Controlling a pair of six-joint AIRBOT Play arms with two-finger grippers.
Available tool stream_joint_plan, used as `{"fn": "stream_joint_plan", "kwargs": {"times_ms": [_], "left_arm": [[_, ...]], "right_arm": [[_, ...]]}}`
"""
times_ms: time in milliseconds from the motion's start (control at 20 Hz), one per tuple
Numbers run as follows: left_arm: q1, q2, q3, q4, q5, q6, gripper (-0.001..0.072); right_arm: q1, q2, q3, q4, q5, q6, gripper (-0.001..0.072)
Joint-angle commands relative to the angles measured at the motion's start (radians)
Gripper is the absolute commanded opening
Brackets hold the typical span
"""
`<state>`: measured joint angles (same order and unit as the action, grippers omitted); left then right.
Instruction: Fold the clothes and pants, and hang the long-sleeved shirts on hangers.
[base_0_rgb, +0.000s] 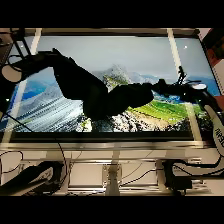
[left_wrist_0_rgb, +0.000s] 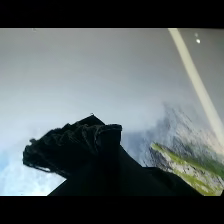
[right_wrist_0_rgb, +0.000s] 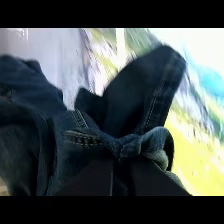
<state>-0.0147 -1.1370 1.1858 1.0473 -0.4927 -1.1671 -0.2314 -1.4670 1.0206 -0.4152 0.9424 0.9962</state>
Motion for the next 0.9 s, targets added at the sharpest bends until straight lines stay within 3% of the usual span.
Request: {"fn": "stream_joint_plan", "kwargs": {"times_ms": [0,250,400,500,600,700,850], "left_arm": [[0.063,0.098,0.001,0.001,0.126,0.001,0.004],[0.265,0.272,0.001,0.0,0.097,0.001,0.004],[0.374,0.309,0.0,0.003,-0.099,0.001,0.004],[0.422,0.307,-0.014,0.076,-0.261,-0.001,0.004],[0.447,0.308,-0.072,0.217,-0.376,-0.065,0.0039],[0.452,0.308,-0.166,0.365,-0.425,-0.14,0.0039],[0.451,0.308,-0.317,0.399,-0.424,-0.157,0.0039]], "right_arm": [[-0.048,0.042,0.186,-0.137,0.004,0.058,0.0027],[-0.188,0.127,0.462,-0.383,-0.055,0.227,0.0027],[-0.23,0.134,0.568,-0.516,-0.031,0.302,0.0027],[-0.23,0.135,0.579,-0.651,0.018,0.351,0.0027],[-0.229,0.128,0.579,-0.801,0.121,0.364,0.0027],[-0.23,0.118,0.575,-0.956,0.21,0.44,0.0026],[-0.229,0.098,0.575,-1.027,0.341,0.462,0.0027]]}}
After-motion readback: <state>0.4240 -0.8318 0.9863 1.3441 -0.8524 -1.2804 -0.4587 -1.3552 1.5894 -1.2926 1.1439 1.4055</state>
